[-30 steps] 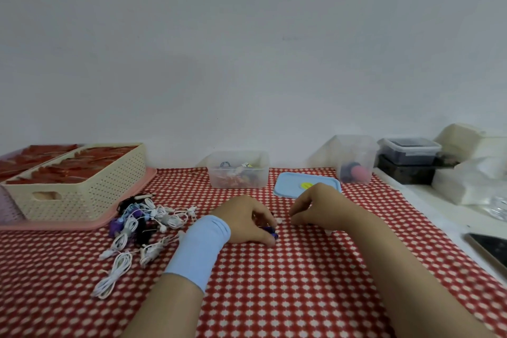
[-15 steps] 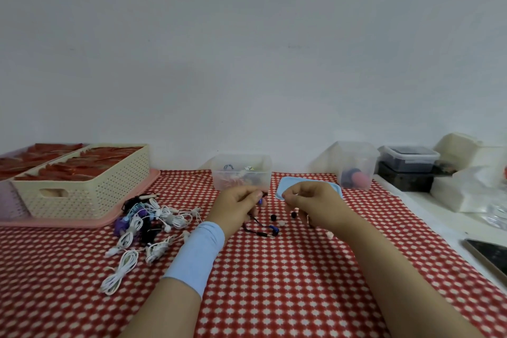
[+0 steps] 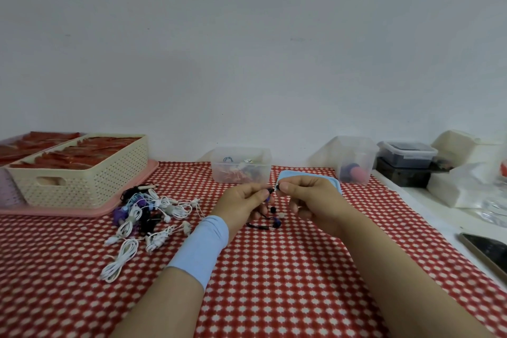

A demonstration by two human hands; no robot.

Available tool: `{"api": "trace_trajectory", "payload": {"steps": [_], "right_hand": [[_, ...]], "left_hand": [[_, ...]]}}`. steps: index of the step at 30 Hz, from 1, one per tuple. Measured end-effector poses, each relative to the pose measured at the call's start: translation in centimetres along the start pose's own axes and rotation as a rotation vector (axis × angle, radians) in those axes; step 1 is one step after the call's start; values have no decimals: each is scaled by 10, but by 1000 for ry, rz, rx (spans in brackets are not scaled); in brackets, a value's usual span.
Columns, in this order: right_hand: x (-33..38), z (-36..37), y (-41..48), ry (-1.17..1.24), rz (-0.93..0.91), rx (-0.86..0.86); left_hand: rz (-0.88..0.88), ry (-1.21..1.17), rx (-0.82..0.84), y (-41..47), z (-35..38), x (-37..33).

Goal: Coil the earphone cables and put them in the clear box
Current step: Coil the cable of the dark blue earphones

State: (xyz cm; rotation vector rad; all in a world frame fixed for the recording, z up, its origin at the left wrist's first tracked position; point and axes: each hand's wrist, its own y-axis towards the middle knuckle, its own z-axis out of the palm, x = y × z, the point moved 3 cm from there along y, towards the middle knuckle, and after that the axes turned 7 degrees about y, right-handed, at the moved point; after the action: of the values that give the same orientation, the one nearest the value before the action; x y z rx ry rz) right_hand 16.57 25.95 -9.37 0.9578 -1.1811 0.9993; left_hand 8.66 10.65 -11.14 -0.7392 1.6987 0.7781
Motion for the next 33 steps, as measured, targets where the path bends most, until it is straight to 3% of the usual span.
{"api": "trace_trajectory", "payload": {"steps": [9,25,30,33], "right_hand": [[-2,2,-4,-46,9,51],[-2,5,-7,-82,58,37],[1,5,-10,25,53,90],[3,6,-11,20,45,106]], "left_hand": [[8,-85,49,0,2,1],[62,78,21,-1,0,-2],[-10,-212,51,-1,6,-2],[-15,-255,64,-2,7,-4]]}}
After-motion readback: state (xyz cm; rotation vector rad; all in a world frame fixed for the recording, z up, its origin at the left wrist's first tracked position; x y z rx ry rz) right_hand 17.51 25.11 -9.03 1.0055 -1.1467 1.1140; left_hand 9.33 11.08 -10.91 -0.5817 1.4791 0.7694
